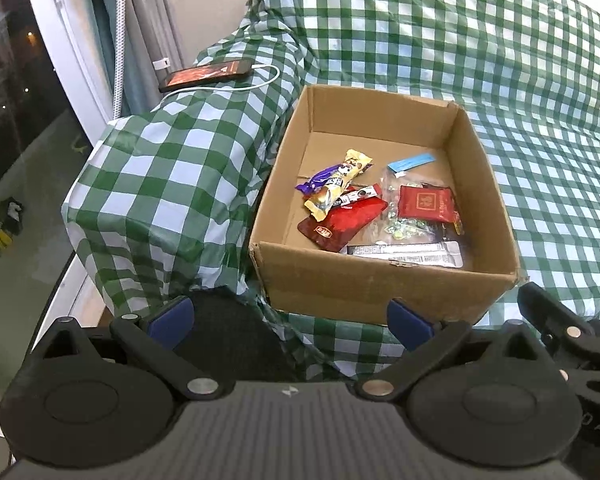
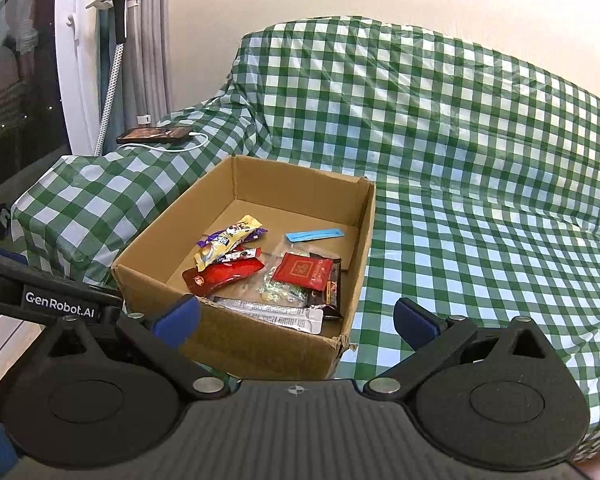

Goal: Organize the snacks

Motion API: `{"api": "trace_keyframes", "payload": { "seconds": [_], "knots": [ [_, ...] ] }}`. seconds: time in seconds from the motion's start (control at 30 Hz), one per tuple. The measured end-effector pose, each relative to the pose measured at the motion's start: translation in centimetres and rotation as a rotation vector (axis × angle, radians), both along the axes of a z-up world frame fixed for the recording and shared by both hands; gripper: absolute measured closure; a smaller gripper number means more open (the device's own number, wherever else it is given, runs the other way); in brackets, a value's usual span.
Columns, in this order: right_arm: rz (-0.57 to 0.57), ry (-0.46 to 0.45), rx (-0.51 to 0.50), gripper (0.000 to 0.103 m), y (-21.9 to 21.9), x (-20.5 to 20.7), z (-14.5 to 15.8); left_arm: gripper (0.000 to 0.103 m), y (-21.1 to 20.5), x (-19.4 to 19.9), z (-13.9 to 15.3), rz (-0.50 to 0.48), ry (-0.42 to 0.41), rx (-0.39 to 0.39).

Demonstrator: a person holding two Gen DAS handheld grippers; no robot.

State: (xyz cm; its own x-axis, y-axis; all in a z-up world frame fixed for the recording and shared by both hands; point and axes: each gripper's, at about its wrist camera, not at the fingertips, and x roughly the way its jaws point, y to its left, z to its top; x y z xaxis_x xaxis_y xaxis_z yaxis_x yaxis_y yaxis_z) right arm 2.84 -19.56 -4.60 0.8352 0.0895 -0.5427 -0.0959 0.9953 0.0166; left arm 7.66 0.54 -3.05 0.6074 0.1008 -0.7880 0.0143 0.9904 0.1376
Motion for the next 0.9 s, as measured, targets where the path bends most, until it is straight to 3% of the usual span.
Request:
{"api": "trace_keyframes", "payload": {
  "seconds": [0.9],
  "knots": [
    [0.001,-0.001,-0.005,0.000,0.40,-0.33,0.12,0.000,0.04,0.03,-0.15,0.005,0.008,0.017]
  ]
}}
